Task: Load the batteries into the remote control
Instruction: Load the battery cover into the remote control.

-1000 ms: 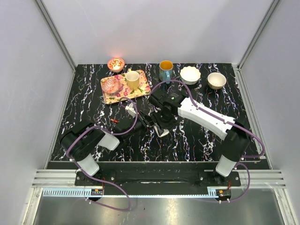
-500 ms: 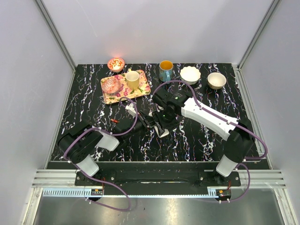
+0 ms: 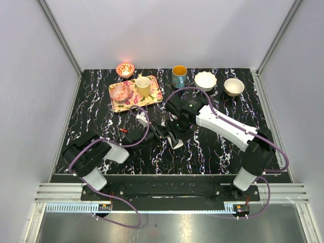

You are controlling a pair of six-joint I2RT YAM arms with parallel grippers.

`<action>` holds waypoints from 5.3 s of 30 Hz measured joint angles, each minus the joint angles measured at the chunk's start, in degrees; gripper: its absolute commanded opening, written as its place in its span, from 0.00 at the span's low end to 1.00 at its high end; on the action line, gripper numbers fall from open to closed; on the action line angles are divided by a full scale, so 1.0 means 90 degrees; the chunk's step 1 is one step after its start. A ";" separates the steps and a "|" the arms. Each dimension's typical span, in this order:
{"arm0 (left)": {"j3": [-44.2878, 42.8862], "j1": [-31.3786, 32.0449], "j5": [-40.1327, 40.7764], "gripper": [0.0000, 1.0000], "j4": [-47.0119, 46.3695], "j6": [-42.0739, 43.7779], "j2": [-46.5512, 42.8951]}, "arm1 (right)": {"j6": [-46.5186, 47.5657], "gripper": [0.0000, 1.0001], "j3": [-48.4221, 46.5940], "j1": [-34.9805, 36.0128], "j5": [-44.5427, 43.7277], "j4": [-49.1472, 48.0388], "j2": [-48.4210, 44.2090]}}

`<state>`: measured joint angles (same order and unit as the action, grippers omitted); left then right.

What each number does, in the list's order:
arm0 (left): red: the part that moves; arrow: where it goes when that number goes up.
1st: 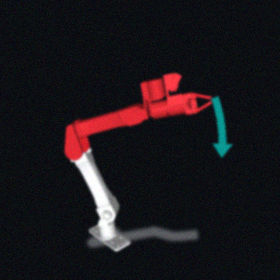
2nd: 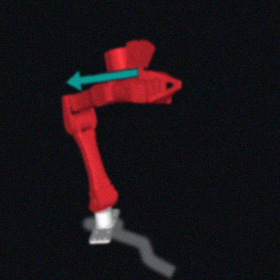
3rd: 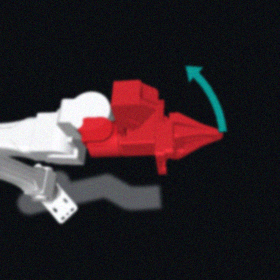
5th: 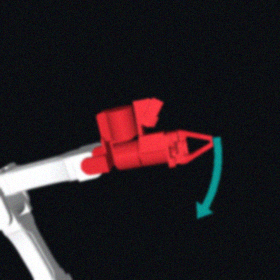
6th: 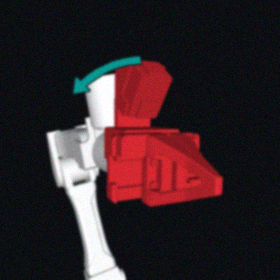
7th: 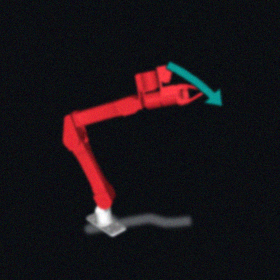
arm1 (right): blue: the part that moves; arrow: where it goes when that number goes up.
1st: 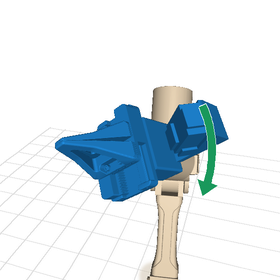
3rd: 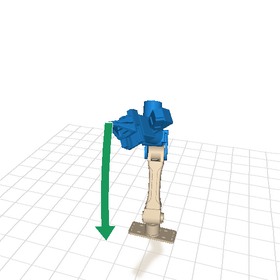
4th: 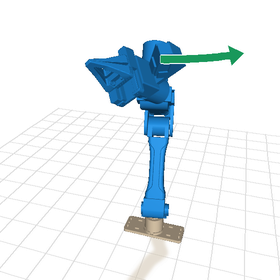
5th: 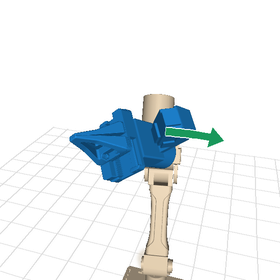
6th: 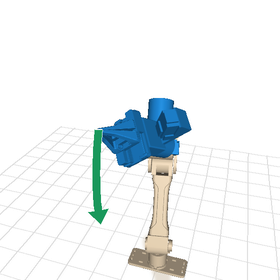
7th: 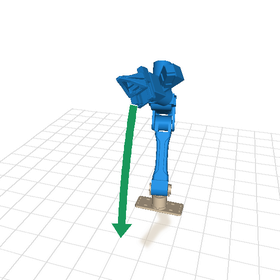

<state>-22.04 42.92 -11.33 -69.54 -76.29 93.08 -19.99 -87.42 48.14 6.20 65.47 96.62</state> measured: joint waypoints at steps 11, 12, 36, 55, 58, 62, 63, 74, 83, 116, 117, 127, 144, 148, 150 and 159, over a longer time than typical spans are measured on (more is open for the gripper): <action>-0.0041 0.0032 0.0005 0.00 0.0002 -0.0005 0.0000 | 0.0007 0.18 -0.0049 -0.0053 0.0066 0.0092 0.0000; -0.0041 0.0032 0.0005 0.00 0.0005 -0.0007 0.0000 | 0.0007 0.20 -0.0049 -0.0053 0.0066 0.0092 0.0000; -0.0175 0.0044 0.0007 0.00 0.0066 -0.0138 0.0058 | 0.0104 0.47 -0.0119 -0.0066 -0.0087 0.0192 -0.0024; -0.0182 0.0163 -0.0097 0.00 -0.0104 -0.0381 0.0058 | 0.0134 0.68 -0.0119 -0.0102 -0.0119 -0.0017 -0.0180; -0.0182 0.0185 -0.0126 0.00 -0.0104 -0.0408 0.0058 | 0.0134 0.71 -0.0119 -0.0121 -0.0129 -0.0087 -0.0180; -0.0182 0.0185 -0.0165 0.00 -0.0104 -0.0420 0.0058 | 0.0134 0.78 -0.0119 -0.0131 -0.0160 -0.0151 -0.0180; -0.0182 0.0185 -0.0168 0.00 -0.0104 -0.0420 0.0058 | 0.0136 0.80 -0.0119 -0.0131 -0.0187 -0.0151 -0.0180; -0.0182 0.0163 -0.0199 0.00 -0.0143 -0.0444 0.0185 | -0.0291 0.91 0.0143 -0.0576 -0.0177 -0.0959 -0.1311; -0.0311 -0.0124 -0.0481 0.00 -0.0146 -0.0607 0.0253 | -0.1132 0.92 0.2868 -0.1440 0.1018 -0.3196 -0.3701; -0.0714 -0.0444 -0.1525 0.00 -0.0243 -0.0918 0.0063 | -0.3089 0.72 0.5598 -0.1855 0.3662 -0.7538 -0.3852; -0.0721 -0.0447 -0.1523 0.00 -0.0243 -0.0918 0.0044 | -0.3111 0.71 0.5634 -0.1855 0.3689 -0.7567 -0.3852; -0.0746 -0.0505 -0.1523 0.00 -0.0240 -0.0916 -0.0029 | -0.3347 0.62 0.5880 -0.1865 0.3808 -0.7927 -0.3852; -0.0743 -0.0515 -0.1518 0.00 -0.0240 -0.0911 -0.0117 | -0.3798 0.38 0.6152 -0.1923 0.4002 -0.8541 -0.3837; -0.0743 -0.0517 -0.1525 0.00 -0.0243 -0.0906 -0.0165 | -0.3893 0.30 0.6173 -0.1948 0.4085 -0.8631 -0.3815; -0.0743 -0.0522 -0.1525 0.00 -0.0248 -0.0894 -0.0182 | -0.3920 0.16 0.6173 -0.1953 0.4114 -0.8675 -0.3806; -0.0741 -0.0534 -0.1537 0.00 -0.0240 -0.0891 -0.0185 | -0.4002 0.00 0.6173 -0.1982 0.4231 -0.8813 -0.3638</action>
<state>-28.71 38.11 -25.17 -71.70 -84.31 91.42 -56.01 -31.86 30.30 44.27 -13.85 63.88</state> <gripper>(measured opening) 0.248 0.345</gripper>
